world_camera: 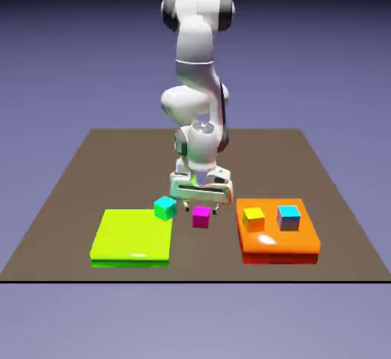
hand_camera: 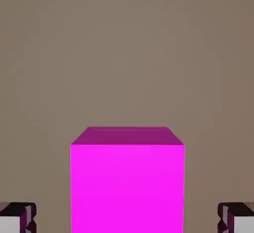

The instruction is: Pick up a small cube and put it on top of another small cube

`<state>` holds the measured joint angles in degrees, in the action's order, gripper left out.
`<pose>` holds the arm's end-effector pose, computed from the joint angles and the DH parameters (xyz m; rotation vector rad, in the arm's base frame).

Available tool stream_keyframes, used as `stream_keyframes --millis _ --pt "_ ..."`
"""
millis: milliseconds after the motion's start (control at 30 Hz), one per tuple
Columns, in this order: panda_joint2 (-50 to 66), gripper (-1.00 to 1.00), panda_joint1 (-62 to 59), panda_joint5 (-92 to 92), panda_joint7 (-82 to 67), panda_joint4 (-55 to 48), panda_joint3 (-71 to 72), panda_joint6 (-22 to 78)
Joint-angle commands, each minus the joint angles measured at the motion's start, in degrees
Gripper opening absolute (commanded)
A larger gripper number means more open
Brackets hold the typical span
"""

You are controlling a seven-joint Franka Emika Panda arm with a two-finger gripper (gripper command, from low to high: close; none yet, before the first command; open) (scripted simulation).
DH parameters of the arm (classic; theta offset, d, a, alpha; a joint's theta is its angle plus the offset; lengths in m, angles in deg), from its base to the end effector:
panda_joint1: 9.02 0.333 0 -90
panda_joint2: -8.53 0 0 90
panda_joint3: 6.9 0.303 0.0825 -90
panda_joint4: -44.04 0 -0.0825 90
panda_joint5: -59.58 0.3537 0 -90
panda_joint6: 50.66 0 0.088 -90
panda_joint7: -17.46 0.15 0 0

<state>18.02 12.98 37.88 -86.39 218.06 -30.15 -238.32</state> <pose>0.2863 0.0209 0.1190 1.4240 2.7156 0.0311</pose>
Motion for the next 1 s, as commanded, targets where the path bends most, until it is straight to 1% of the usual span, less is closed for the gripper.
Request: stream_keyframes --millis 0,100,133,167,200,800,867,967 --pt "1.47 0.0 -1.36 2.12 -1.33 -0.1 2.08 -1.35" --pt "5.87 0.0 -5.43 8.46 -5.32 -0.39 8.3 -5.38" --pt "5.92 0.0 -5.47 8.52 -5.37 -0.4 8.37 -5.42" --pt "5.92 -1.0 -5.47 8.52 -5.37 -0.4 8.37 -5.42" --pt "5.92 -1.0 -5.47 8.52 -5.37 -0.4 8.37 -5.42" --pt "-20.49 -1.0 18.94 -29.51 18.58 1.38 -28.98 18.76" --pt "-20.54 -1.0 18.99 -29.58 18.63 1.38 -29.04 18.81" --pt "-22.85 -1.0 13.39 -24.96 22.12 -2.87 -23.57 23.81"
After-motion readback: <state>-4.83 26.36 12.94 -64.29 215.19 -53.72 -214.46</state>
